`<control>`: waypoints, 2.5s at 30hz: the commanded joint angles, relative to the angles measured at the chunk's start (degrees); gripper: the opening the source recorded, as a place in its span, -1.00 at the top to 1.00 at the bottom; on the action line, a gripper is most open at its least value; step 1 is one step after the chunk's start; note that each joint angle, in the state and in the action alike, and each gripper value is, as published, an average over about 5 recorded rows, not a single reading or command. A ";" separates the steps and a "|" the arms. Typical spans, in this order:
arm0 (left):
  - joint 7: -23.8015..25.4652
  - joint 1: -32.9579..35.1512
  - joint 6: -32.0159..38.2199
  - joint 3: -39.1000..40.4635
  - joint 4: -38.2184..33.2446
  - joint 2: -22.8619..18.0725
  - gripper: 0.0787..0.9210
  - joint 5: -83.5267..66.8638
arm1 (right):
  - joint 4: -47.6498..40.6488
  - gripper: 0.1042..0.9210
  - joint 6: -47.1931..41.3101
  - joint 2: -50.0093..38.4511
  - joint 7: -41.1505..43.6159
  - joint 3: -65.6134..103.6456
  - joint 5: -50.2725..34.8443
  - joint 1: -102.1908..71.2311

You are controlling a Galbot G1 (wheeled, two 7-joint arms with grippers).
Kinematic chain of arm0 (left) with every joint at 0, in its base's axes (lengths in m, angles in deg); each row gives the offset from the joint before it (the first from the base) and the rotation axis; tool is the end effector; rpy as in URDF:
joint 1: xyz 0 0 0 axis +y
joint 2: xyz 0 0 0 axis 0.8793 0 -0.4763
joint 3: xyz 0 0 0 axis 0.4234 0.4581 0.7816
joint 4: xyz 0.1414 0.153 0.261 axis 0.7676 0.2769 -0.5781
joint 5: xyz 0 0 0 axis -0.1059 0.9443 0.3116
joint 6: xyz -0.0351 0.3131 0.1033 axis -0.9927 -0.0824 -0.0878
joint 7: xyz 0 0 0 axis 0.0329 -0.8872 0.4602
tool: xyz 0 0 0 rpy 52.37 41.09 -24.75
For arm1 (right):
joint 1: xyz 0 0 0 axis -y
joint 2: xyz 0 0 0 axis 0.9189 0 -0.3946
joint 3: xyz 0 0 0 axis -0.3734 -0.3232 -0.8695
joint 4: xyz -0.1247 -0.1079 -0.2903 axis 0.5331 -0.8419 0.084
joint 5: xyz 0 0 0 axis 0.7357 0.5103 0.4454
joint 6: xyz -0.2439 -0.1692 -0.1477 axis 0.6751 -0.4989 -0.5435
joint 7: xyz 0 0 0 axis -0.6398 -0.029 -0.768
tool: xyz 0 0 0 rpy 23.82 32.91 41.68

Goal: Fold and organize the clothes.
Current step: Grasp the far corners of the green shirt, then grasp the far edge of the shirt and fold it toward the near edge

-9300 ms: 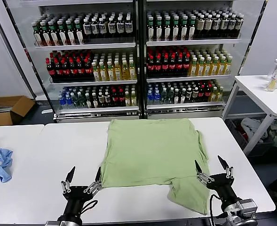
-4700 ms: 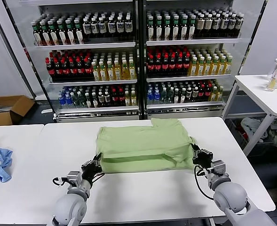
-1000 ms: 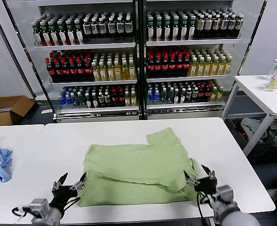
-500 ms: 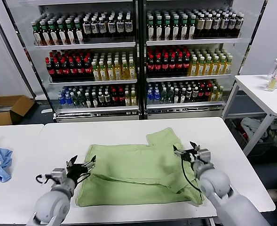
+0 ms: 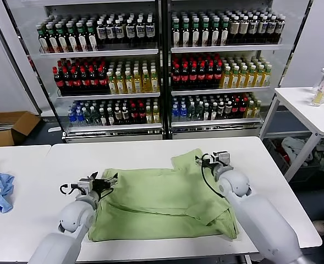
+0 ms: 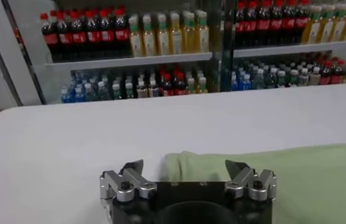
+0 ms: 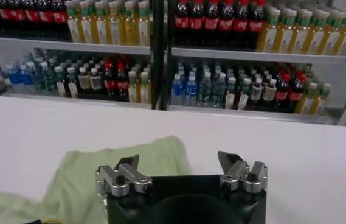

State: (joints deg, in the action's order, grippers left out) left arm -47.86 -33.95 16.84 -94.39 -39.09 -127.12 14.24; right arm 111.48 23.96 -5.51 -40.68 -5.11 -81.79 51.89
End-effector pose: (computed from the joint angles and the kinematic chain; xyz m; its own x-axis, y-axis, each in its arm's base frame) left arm 0.3528 0.0734 -0.3030 -0.8837 0.0125 0.4679 0.0412 0.9978 0.0511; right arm 0.4518 -0.0106 -0.2568 -0.8533 -0.1295 0.5051 -0.1758 0.9834 -0.0449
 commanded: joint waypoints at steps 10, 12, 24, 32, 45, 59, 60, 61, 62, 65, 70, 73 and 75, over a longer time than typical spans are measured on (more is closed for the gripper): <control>1.09 -2.73 0.20 1.92 4.42 0.33 -0.51 -1.36 | -6.71 -0.39 -0.19 2.13 1.42 -3.10 -0.66 2.56; 1.68 -2.13 0.33 1.88 3.80 0.29 -0.37 -1.73 | -6.36 -0.24 -0.40 2.09 1.66 -3.24 -0.68 2.27; 4.05 1.01 2.08 0.36 0.51 1.23 0.46 -6.34 | -3.25 0.61 -0.64 1.35 2.59 -2.39 -1.85 0.56; 5.86 5.80 5.30 -3.66 -6.70 3.04 0.93 -12.79 | 4.19 0.99 2.24 -0.85 3.05 -0.19 -1.96 -2.73; 6.74 13.43 6.56 -8.98 -17.82 5.16 0.96 -16.73 | 21.01 1.00 2.23 -7.32 2.47 7.18 -2.91 -12.08; 7.19 23.56 5.07 -12.60 -26.60 7.04 0.96 -16.78 | 40.04 1.00 1.85 -14.42 1.49 17.34 -2.69 -32.41; 7.19 24.24 4.91 -12.78 -27.02 7.13 0.96 -16.65 | 41.18 1.00 1.79 -14.70 1.42 18.26 -2.66 -33.97; 7.19 24.95 4.74 -12.98 -27.45 7.18 0.96 -16.52 | 42.34 1.00 1.66 -14.88 1.31 19.26 -2.62 -35.58; 7.19 25.64 4.58 -13.15 -27.86 7.20 0.96 -16.37 | 43.35 1.00 1.51 -14.98 1.20 20.24 -2.56 -37.05; 7.19 27.54 4.05 -13.48 -28.94 7.13 0.96 -15.76 | 46.04 1.00 1.06 -14.82 0.85 23.27 -2.19 -41.84; 7.10 29.83 3.01 -13.60 -29.38 6.94 0.96 -13.71 | 48.87 1.00 0.82 -13.86 0.39 27.18 -1.07 -49.65; 7.03 30.34 2.59 -13.39 -28.68 6.76 0.96 -11.92 | 49.76 1.00 0.84 -13.07 0.13 28.62 -0.38 -53.20; 6.99 30.25 2.55 -13.13 -27.93 6.51 0.96 -10.83 | 49.77 1.00 0.80 -12.43 -0.10 28.82 0.22 -54.61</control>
State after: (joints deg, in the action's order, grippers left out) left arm -40.82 -7.97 20.18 -107.22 -65.71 -120.41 -0.12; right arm 155.06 24.89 -17.92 -40.60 17.98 -82.55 9.98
